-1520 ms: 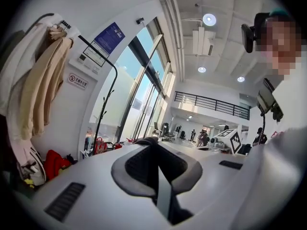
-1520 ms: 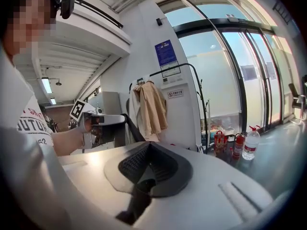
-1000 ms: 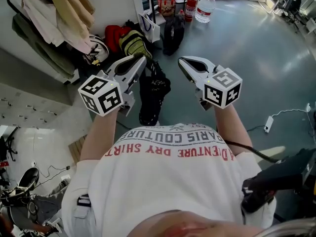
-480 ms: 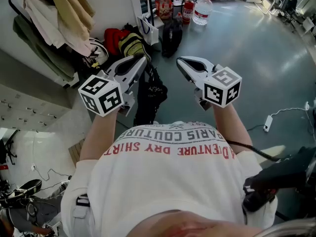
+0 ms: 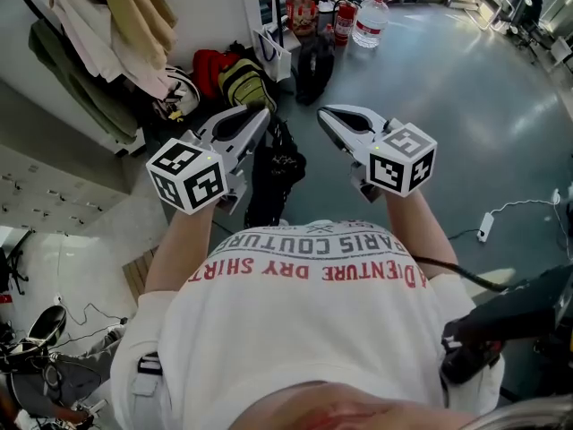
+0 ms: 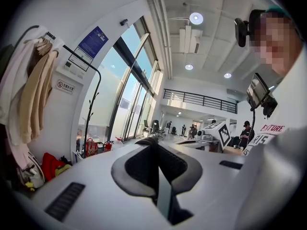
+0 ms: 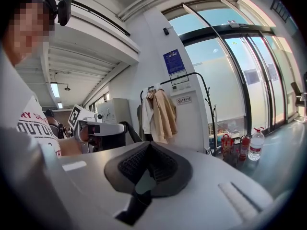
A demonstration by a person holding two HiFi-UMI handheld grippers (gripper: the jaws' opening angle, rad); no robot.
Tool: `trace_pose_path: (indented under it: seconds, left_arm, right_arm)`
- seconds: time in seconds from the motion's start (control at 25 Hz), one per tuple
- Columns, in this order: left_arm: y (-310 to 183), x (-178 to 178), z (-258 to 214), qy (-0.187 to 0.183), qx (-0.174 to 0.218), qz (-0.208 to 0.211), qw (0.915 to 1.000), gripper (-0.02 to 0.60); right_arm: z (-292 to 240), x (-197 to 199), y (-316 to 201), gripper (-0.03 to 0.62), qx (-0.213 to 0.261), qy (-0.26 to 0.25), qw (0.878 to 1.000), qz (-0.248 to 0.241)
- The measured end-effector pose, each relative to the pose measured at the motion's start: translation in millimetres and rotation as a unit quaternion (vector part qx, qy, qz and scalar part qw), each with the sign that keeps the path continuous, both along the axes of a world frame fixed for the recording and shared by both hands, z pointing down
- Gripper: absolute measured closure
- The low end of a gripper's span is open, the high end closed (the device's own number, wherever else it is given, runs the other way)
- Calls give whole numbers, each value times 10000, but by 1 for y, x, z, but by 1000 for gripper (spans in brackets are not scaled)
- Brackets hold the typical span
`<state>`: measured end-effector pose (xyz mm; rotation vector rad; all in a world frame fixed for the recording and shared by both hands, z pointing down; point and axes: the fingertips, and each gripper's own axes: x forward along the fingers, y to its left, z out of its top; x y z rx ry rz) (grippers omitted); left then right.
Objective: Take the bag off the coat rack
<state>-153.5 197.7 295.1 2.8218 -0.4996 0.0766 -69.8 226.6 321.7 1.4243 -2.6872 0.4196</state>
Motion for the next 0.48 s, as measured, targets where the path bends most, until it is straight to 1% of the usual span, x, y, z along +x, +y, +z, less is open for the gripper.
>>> trace_pose_path:
  seconds: [0.2, 0.32, 0.48]
  left_arm:
    - [5, -5, 1, 30, -71, -8, 10000, 555]
    - [6, -1, -3, 38, -68, -16, 10000, 555]
    - [7, 6, -4, 41, -104, -32, 9999, 555]
  right_arm:
    - [-4, -5, 4, 592, -17, 10, 10000, -55]
    - [-9, -5, 6, 594, 8, 27, 9999, -136]
    - [-10, 2, 4, 594, -36, -19, 9999, -103]
